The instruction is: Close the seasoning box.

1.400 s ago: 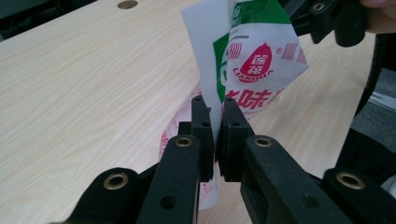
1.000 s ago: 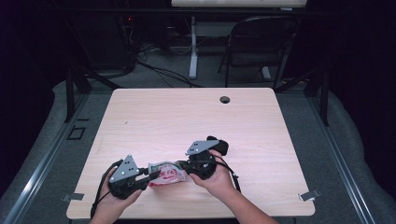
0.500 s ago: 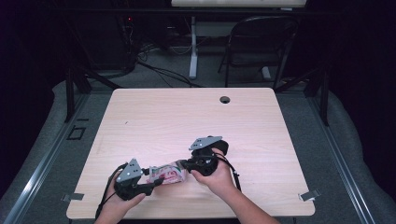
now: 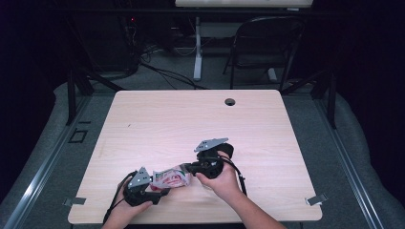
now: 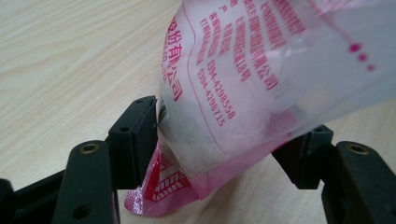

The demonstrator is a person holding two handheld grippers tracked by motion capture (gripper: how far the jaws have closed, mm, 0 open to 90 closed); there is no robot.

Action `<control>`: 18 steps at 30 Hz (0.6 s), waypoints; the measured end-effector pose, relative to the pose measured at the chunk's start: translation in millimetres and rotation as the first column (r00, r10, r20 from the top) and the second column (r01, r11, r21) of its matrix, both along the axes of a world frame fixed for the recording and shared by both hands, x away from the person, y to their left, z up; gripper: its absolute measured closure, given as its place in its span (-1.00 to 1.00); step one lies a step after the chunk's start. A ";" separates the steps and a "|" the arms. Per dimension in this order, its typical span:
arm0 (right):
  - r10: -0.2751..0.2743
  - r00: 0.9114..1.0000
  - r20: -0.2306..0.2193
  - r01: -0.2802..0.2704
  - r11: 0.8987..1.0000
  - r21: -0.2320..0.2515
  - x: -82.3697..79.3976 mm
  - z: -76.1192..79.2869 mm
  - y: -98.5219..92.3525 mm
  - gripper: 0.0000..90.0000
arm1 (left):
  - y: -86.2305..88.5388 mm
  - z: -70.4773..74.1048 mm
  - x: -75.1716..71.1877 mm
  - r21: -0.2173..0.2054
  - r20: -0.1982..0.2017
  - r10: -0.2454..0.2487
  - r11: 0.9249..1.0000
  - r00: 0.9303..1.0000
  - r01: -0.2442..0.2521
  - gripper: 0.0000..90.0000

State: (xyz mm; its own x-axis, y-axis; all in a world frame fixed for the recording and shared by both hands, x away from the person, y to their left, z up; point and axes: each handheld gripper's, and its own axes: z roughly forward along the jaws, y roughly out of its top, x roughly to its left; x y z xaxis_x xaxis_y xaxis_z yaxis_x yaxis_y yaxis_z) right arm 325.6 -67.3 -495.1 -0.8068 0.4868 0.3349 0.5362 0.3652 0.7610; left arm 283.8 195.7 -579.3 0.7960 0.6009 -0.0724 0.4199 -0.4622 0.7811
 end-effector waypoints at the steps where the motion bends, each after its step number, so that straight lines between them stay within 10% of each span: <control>1: 0.000 1.000 -0.001 0.000 1.000 0.001 0.0 0.0 0.1 1.00 | -0.3 -0.9 0.3 0.008 -0.001 0.000 1.000 1.000 0.000 -0.21; 18: -0.005 1.000 -0.002 0.005 1.000 -0.002 -3.0 -0.9 -0.6 1.00 | -13.1 -8.8 12.7 0.007 -0.072 0.005 1.000 0.997 -0.005 -0.29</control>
State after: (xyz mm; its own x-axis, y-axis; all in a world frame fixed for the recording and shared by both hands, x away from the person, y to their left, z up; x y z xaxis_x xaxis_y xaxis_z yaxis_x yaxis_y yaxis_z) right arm 322.6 -67.9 -496.0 -0.8033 0.4918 0.3358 0.5400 0.3637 0.7590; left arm 296.5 182.6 -588.1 0.7860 0.6054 -0.1253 0.4770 -0.4649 0.7459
